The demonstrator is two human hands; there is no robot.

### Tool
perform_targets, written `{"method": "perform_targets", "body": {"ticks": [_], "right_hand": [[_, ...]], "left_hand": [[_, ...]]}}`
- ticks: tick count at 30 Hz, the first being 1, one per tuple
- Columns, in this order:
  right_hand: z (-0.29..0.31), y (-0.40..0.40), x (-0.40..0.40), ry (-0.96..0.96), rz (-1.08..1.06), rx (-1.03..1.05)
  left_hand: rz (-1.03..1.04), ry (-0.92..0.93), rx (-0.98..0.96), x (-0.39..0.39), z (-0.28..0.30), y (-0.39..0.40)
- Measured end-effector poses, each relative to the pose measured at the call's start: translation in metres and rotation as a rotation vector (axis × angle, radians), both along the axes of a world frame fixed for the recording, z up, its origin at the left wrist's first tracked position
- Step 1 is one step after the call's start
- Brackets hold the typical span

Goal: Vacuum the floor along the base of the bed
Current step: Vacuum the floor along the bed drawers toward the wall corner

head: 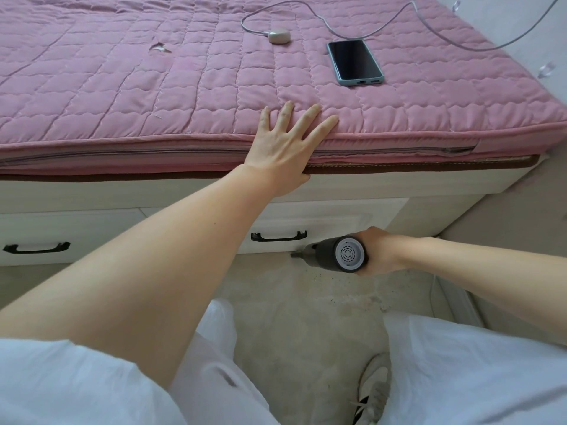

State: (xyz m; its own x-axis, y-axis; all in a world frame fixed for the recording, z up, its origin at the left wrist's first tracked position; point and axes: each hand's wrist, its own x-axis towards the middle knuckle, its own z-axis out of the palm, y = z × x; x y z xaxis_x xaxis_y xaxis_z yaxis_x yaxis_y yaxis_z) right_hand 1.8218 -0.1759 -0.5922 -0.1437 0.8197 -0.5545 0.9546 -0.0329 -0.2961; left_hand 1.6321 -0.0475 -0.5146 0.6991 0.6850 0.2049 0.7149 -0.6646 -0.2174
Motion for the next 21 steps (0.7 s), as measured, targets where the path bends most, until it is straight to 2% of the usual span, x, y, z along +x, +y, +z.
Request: {"method": "perform_targets", "body": {"ticks": [21], "right_hand": [[-0.004,0.008,-0.017,-0.017,0.052,-0.004]], "left_hand": [[-0.003,-0.003,-0.02,0.0,0.003,-0.001]]}}
